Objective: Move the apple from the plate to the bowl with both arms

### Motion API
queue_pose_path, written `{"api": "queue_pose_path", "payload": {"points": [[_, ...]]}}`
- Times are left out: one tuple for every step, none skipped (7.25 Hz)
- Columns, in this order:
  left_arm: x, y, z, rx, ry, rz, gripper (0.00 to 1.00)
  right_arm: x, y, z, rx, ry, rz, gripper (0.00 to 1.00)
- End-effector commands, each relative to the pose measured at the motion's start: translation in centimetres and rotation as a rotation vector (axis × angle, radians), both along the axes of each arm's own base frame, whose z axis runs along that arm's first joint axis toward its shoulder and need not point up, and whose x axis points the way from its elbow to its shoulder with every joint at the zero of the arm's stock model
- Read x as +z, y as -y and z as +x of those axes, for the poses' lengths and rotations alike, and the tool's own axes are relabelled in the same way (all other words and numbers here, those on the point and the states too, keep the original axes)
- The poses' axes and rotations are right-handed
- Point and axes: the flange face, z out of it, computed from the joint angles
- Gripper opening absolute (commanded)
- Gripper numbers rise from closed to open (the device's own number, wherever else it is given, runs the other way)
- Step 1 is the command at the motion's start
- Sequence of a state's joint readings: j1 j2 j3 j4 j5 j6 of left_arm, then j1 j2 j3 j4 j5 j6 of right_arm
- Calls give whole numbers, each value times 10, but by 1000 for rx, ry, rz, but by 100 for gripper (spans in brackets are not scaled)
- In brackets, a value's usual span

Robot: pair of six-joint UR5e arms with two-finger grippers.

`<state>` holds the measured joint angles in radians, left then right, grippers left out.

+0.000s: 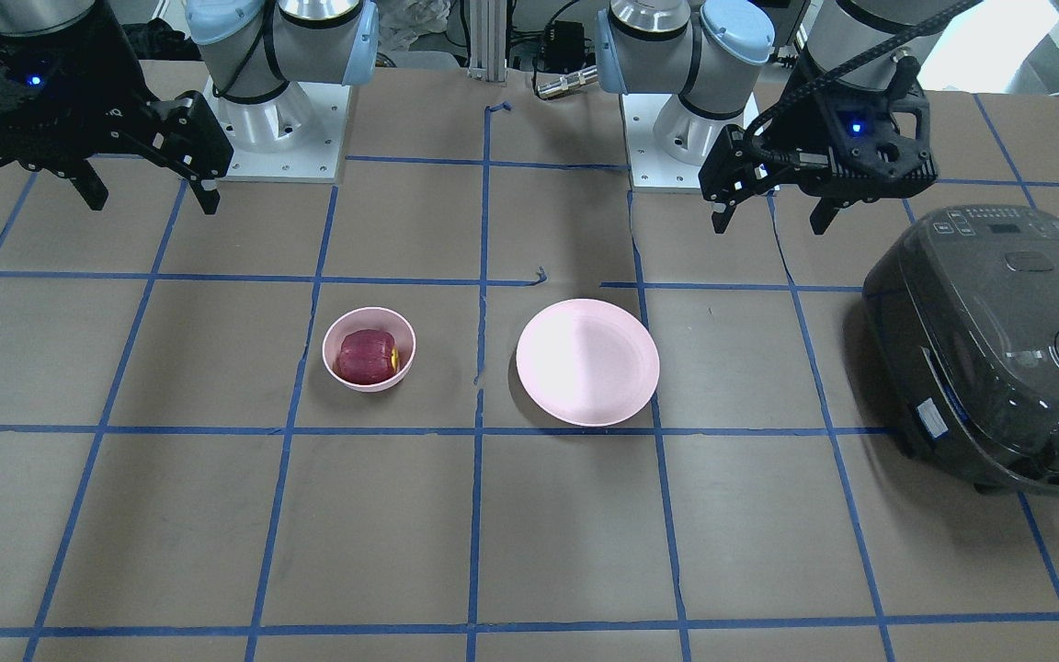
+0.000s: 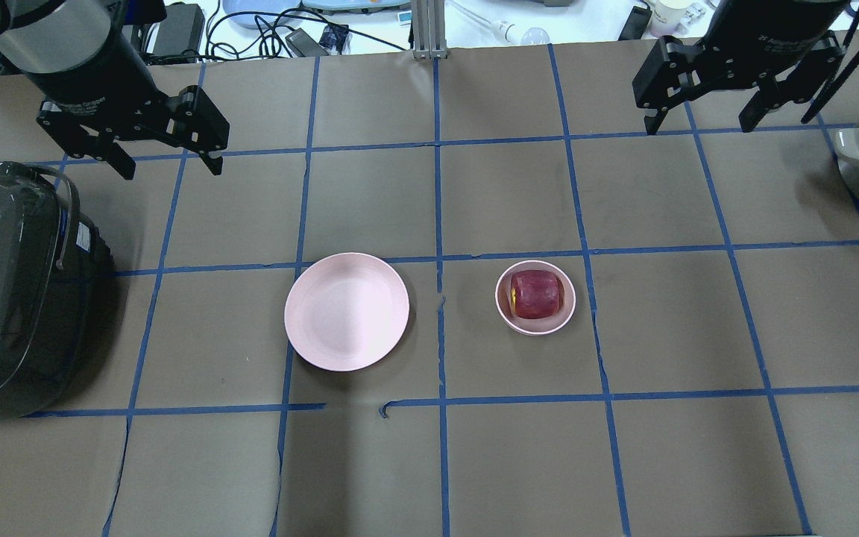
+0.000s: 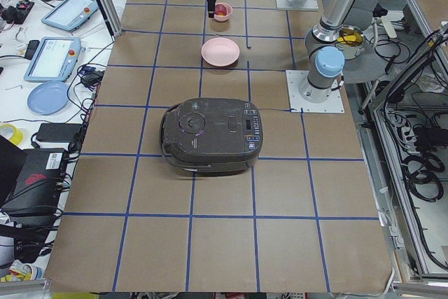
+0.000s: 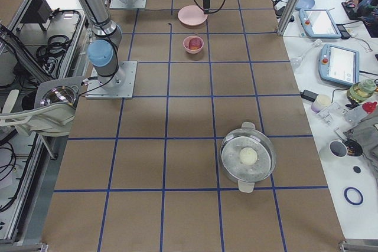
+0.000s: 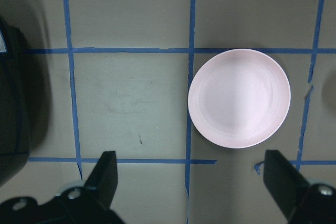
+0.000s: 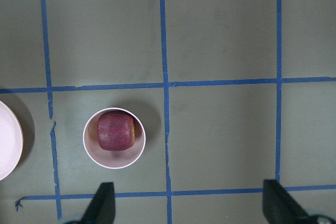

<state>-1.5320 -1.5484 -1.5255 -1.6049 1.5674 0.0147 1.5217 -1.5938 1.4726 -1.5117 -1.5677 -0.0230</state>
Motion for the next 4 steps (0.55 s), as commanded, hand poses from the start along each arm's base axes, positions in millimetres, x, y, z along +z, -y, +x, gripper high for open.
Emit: {"api": "queue_pose_path", "payload": {"points": [[1, 1, 3, 4, 0, -2, 100, 0, 0, 0, 0, 0, -2, 100], [1, 0, 2, 2, 0, -2, 100, 0, 1, 0, 0, 0, -1, 100], [1, 0, 1, 0, -3, -2, 100, 0, 1, 0, 0, 0, -1, 100], [1, 0, 0, -1, -9, -2, 100, 0, 1, 0, 0, 0, -1, 100]]}}
